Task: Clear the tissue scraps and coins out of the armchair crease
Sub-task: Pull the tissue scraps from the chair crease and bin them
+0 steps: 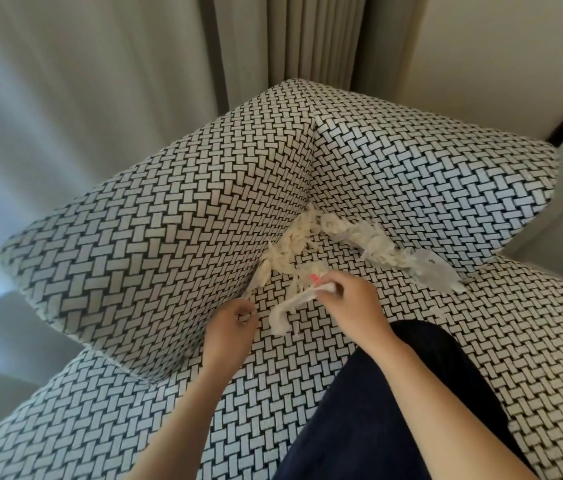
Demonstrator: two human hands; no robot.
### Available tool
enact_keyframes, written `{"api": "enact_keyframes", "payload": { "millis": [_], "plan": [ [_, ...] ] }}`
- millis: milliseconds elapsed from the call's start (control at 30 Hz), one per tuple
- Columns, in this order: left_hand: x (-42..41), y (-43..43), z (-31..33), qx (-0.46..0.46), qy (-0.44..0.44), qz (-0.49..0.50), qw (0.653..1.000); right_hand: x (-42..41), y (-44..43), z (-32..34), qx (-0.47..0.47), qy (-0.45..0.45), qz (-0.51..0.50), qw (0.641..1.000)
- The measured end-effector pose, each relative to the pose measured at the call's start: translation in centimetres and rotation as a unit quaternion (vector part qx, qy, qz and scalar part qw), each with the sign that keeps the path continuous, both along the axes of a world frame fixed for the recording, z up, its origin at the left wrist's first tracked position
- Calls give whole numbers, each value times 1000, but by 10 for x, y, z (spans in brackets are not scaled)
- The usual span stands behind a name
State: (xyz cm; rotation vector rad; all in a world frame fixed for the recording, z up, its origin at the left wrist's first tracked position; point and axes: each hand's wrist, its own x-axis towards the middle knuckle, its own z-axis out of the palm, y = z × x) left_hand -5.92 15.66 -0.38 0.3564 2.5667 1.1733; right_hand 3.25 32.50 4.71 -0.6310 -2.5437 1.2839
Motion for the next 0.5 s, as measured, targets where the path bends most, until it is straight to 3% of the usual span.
{"api": "enact_keyframes", "payload": {
  "millis": [133,300,500],
  "plan": [
    [-7,16,-4,-34,42,-10,998,3,10,11,-119,85,-115,983],
    [-22,48,-8,-124,70,-86,986,3,22,13,-259,132,-230,929],
    [-37,83,-9,-204,28,-141,968,-1,28,7,-307,132,-260,906]
  ]
}}
